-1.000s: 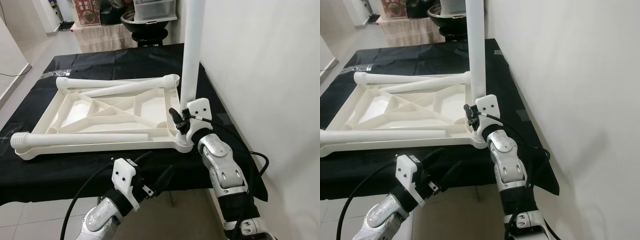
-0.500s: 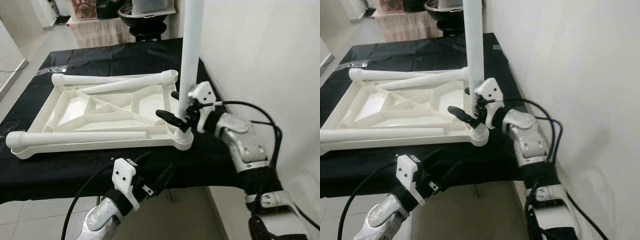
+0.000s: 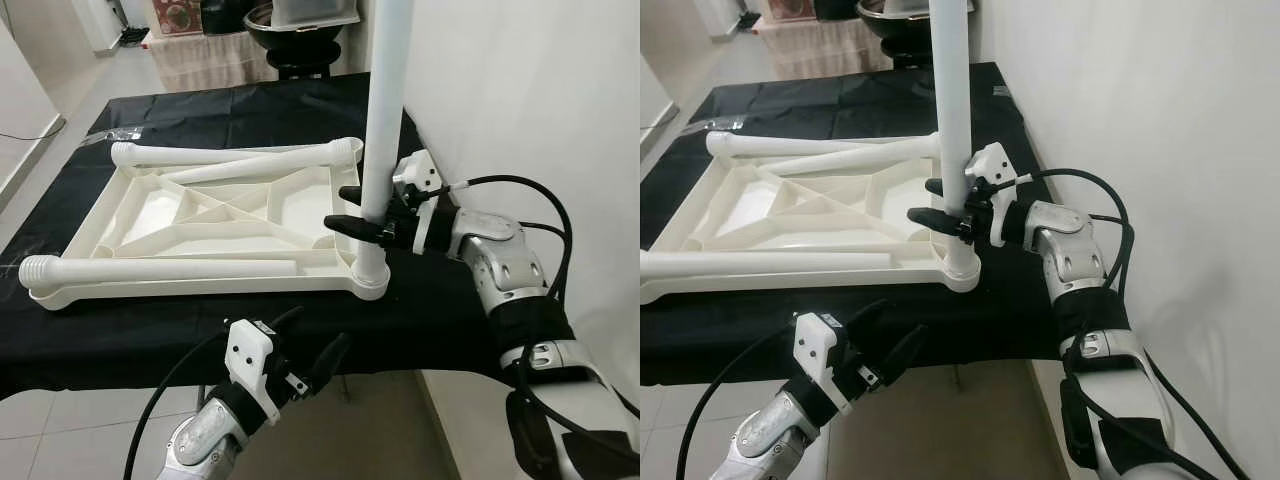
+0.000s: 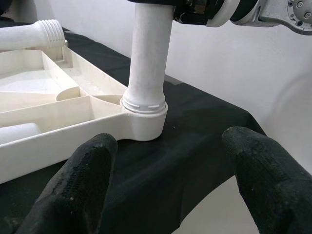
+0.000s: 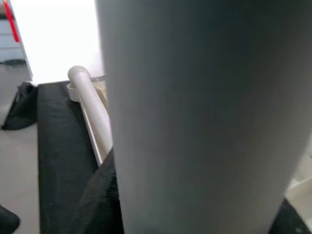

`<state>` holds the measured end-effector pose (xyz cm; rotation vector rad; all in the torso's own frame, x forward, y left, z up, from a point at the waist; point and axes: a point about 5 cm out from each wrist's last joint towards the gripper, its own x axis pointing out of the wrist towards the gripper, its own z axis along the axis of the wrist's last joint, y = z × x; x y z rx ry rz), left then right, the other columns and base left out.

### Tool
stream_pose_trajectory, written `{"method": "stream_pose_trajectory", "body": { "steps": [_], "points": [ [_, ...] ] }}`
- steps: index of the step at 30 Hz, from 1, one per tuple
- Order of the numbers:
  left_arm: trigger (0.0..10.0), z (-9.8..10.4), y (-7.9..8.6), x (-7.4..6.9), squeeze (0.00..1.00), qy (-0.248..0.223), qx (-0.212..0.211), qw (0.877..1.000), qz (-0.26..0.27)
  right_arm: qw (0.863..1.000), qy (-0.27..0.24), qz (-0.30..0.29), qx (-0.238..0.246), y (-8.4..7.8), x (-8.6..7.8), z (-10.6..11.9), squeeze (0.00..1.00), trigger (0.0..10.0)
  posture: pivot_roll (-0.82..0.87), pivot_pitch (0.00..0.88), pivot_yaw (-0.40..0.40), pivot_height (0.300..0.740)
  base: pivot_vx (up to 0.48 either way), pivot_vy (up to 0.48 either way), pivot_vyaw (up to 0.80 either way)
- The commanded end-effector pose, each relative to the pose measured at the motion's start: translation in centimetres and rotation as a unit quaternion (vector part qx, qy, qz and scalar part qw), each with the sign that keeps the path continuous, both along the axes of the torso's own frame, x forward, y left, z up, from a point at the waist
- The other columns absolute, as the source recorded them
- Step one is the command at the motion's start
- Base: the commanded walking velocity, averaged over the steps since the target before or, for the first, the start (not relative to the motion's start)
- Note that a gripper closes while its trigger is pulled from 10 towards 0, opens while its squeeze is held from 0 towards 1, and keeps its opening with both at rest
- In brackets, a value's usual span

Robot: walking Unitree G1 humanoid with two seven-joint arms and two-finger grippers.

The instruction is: Building children table

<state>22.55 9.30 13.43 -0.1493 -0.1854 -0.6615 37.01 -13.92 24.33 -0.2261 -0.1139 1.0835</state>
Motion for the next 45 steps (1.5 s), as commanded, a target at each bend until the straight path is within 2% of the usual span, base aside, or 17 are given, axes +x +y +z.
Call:
{"method": "stream_pose_trajectory", "body": {
  "steps": [1,10,11,12,13,15,16,19,21,25,26,27,31,32,38,39,45],
  "points": [
    [10.0,-0.1,0.0,-0.2,0.00,0.002,0.001,1.000,0.002,1.000,0.003,0.022,-0.001,0.5,-0.3,-0.5,0.00,0.0,0.06,0.143,0.020,0.740,0.000,0.000,0.00],
    [10.0,0.0,0.1,-0.1,0.00,0.000,-0.002,1.000,0.003,0.993,0.037,-0.112,0.019,-2.2,-1.9,-4.1,0.00,0.0,0.03,0.159,0.018,0.740,0.000,0.000,0.00],
    [10.0,0.1,0.2,-0.1,0.00,0.000,-0.001,1.000,0.003,0.985,0.049,-0.164,0.017,-2.2,-2.6,-5.4,0.00,0.0,0.03,0.159,0.016,0.740,0.000,0.000,0.00],
    [10.0,0.1,0.3,-0.1,0.00,0.000,-0.001,1.000,0.004,0.931,0.061,-0.358,0.024,-2.9,-2.8,-7.2,0.00,0.0,0.03,0.157,0.015,0.740,0.000,0.000,0.00],
    [10.0,0.1,0.4,-0.1,0.00,0.000,-0.001,1.000,0.003,0.908,0.078,-0.410,0.027,-1.8,-4.1,-8.8,0.00,0.0,0.02,0.163,0.024,0.740,0.000,0.000,0.00],
    [10.0,0.1,0.4,-0.1,0.00,0.000,-0.001,1.000,0.003,0.908,0.078,-0.410,0.027,-1.8,-4.1,-8.8,0.00,0.0,0.02,0.163,0.024,0.740,0.000,0.000,0.00],
    [10.0,0.2,0.4,0.0,0.00,0.000,0.000,1.000,0.003,0.895,0.090,-0.437,0.031,-0.9,-5.0,-9.6,0.00,0.0,0.03,0.160,0.025,0.740,0.000,0.000,0.00],
    [10.0,0.1,0.4,0.0,0.00,0.000,0.000,1.000,0.003,0.897,0.088,-0.432,0.032,0.4,-5.3,-9.8,0.00,0.0,0.03,0.159,0.038,0.740,0.000,0.000,0.00],
    [10.0,0.1,0.4,0.1,0.00,0.000,0.003,1.000,0.002,0.922,0.067,-0.380,0.037,2.8,-3.9,-9.1,0.00,0.0,0.05,0.154,0.025,0.740,0.000,0.000,0.00],
    [10.0,0.1,0.4,0.1,0.00,-0.001,0.002,1.000,0.004,0.929,0.048,-0.366,0.040,3.5,-2.8,-8.3,0.00,0.0,0.04,0.153,0.019,0.740,0.000,0.000,0.00],
    [10.0,0.1,0.5,0.1,0.00,-0.001,0.001,1.000,0.006,0.931,0.043,-0.361,0.039,3.5,-2.6,-8.0,0.00,1.9,0.05,0.152,0.018,0.740,0.000,0.000,0.00],
    [10.0,0.1,0.5,0.1,0.00,-0.001,0.001,1.000,0.008,0.933,0.042,-0.357,0.032,3.5,-2.3,-7.8,0.00,10.0,0.05,0.152,0.016,0.740,0.000,0.000,0.00],
    [10.0,0.1,0.4,0.2,0.00,-0.001,0.001,1.000,0.008,0.945,0.038,-0.324,0.021,3.6,-2.2,-7.1,0.00,10.0,0.04,0.150,0.021,0.740,0.000,0.000,0.00],
    [10.0,0.1,0.4,0.2,0.00,-0.001,0.001,1.000,0.007,0.946,0.035,-0.323,0.022,3.6,-2.3,-6.7,1.00,10.0,0.04,0.148,0.022,0.740,0.000,0.000,0.00],
    [10.0,0.1,0.2,0.2,0.00,-0.001,0.000,1.000,0.005,0.966,0.022,-0.255,0.039,3.4,-1.4,-4.8,1.00,10.0,0.04,0.145,0.019,0.740,0.000,0.000,0.00],
    [10.0,0.1,0.2,0.3,0.00,-0.001,-0.001,1.000,0.005,0.977,0.015,-0.208,0.041,3.4,-1.2,-4.1,0.05,10.0,0.04,0.145,0.017,0.740,0.000,0.000,0.00],
    [10.0,0.0,0.1,0.3,0.00,-0.001,0.000,1.000,0.006,0.999,-0.014,-0.041,-0.020,2.1,-1.0,-2.2,0.00,10.0,0.05,0.142,0.018,0.740,0.000,0.000,0.00]
  ]
}}
